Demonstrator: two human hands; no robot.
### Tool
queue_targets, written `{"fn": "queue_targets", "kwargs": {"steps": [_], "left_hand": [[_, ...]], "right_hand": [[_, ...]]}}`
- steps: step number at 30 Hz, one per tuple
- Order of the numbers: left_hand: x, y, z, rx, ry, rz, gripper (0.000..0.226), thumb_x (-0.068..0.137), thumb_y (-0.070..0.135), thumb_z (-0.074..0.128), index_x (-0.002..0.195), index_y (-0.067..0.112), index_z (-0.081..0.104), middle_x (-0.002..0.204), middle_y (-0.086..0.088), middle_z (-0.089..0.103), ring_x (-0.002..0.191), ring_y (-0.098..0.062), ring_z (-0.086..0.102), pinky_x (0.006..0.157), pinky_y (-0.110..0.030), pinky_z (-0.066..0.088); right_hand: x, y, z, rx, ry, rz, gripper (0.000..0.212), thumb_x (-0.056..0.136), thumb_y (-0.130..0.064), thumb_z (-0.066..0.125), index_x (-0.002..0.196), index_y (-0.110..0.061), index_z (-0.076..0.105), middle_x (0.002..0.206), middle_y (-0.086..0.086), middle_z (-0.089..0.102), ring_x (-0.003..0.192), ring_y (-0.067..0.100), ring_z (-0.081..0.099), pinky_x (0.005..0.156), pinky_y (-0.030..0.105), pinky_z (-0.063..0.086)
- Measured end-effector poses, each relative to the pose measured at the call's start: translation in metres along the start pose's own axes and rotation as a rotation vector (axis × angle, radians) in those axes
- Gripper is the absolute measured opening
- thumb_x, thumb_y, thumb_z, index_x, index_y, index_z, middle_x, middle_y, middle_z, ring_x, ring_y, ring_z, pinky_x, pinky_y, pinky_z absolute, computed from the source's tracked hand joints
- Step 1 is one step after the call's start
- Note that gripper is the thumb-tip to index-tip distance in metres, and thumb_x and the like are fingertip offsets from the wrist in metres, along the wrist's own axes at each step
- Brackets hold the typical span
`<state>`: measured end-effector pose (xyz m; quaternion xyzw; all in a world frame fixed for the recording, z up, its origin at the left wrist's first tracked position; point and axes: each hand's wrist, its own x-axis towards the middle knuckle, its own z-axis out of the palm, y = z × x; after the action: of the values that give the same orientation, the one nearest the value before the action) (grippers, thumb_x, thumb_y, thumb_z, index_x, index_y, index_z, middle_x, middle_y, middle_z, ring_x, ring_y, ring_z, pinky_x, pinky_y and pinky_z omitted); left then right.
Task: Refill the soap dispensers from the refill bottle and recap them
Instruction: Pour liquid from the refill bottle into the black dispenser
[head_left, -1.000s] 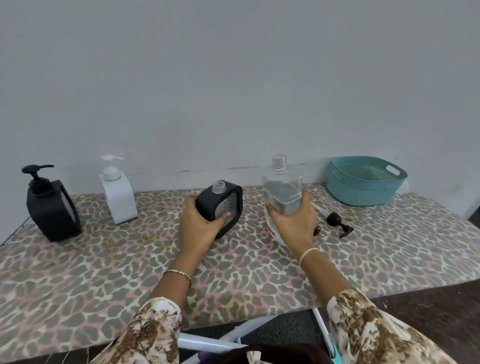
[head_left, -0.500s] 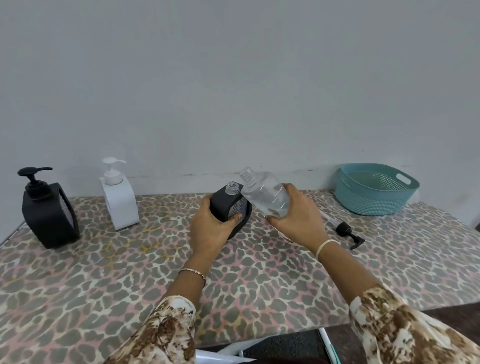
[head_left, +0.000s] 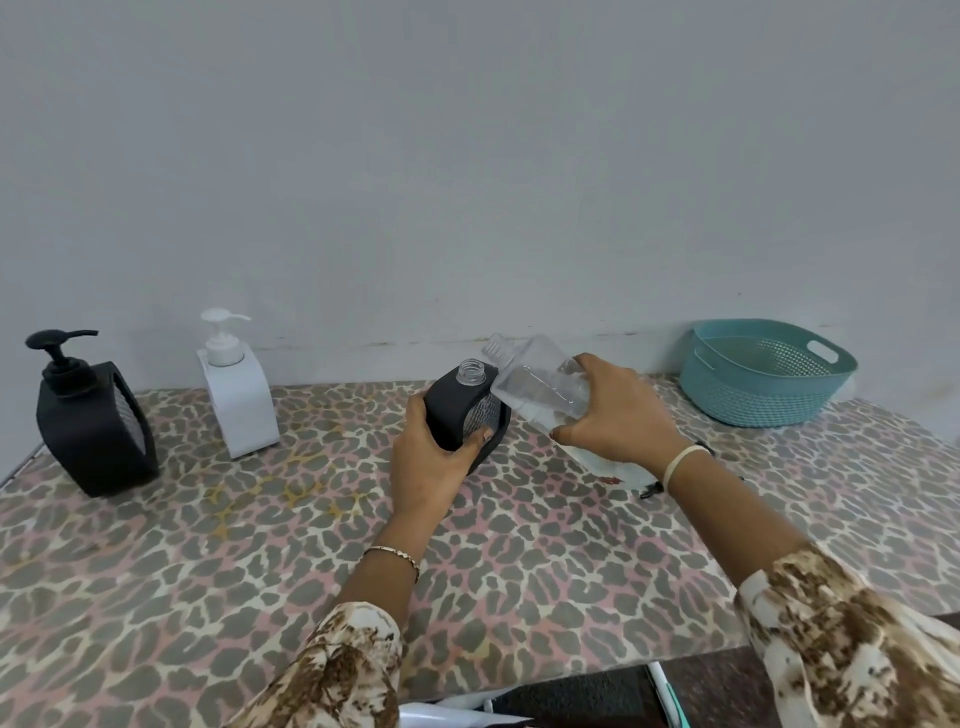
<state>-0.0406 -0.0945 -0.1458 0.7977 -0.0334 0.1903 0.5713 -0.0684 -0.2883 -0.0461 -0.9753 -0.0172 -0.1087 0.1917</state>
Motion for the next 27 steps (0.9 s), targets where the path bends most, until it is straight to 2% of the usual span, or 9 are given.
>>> {"fn": "queue_targets", "kwargs": {"steps": [7,12,16,22,27], "left_hand": [[0.001,-0.003,0.001,-0.015,-0.007,0.013,0.057,0.070,0.028,0.085,0.110,0.032,0.044,0.104,0.013,0.060,0.094,-0.008,0.061,0.076,-0.016,0.049],[0.002,-0.004,0.001,-0.034,-0.008,-0.005,0.062,0.070,0.028,0.085,0.118,0.030,0.047,0.107,0.015,0.059,0.097,-0.008,0.059,0.079,-0.016,0.047],[0.001,-0.002,0.000,-0.035,-0.013,-0.017,0.058,0.070,0.027,0.086,0.113,0.031,0.046,0.105,0.014,0.058,0.096,-0.007,0.059,0.074,-0.009,0.044],[0.000,-0.002,0.000,0.009,-0.013,-0.016,0.052,0.071,0.030,0.085,0.104,0.024,0.045,0.095,0.013,0.058,0.086,-0.008,0.059,0.064,-0.010,0.043],[0.001,-0.002,0.000,0.022,-0.020,-0.014,0.052,0.071,0.031,0.084,0.104,0.023,0.045,0.100,0.009,0.060,0.088,-0.008,0.059,0.065,-0.009,0.043]], "right_hand": [[0.005,-0.005,-0.014,-0.064,-0.062,-0.023,0.071,0.063,-0.032,0.079,0.127,-0.023,0.050,0.105,-0.002,0.063,0.092,0.019,0.059,0.075,0.031,0.050],[0.004,-0.008,-0.018,-0.081,-0.095,-0.021,0.071,0.062,-0.030,0.078,0.127,-0.024,0.050,0.105,-0.003,0.063,0.096,0.018,0.059,0.078,0.031,0.051],[0.003,-0.008,-0.021,-0.093,-0.116,-0.025,0.074,0.062,-0.029,0.078,0.130,-0.022,0.049,0.109,-0.001,0.062,0.099,0.019,0.059,0.079,0.030,0.049],[0.004,-0.013,-0.024,-0.110,-0.133,-0.034,0.071,0.062,-0.028,0.079,0.127,-0.021,0.051,0.096,-0.004,0.060,0.093,0.019,0.059,0.074,0.029,0.047],[0.004,-0.016,-0.027,-0.146,-0.174,-0.040,0.072,0.062,-0.027,0.079,0.128,-0.020,0.050,0.091,-0.006,0.056,0.091,0.019,0.058,0.073,0.028,0.045]]}}
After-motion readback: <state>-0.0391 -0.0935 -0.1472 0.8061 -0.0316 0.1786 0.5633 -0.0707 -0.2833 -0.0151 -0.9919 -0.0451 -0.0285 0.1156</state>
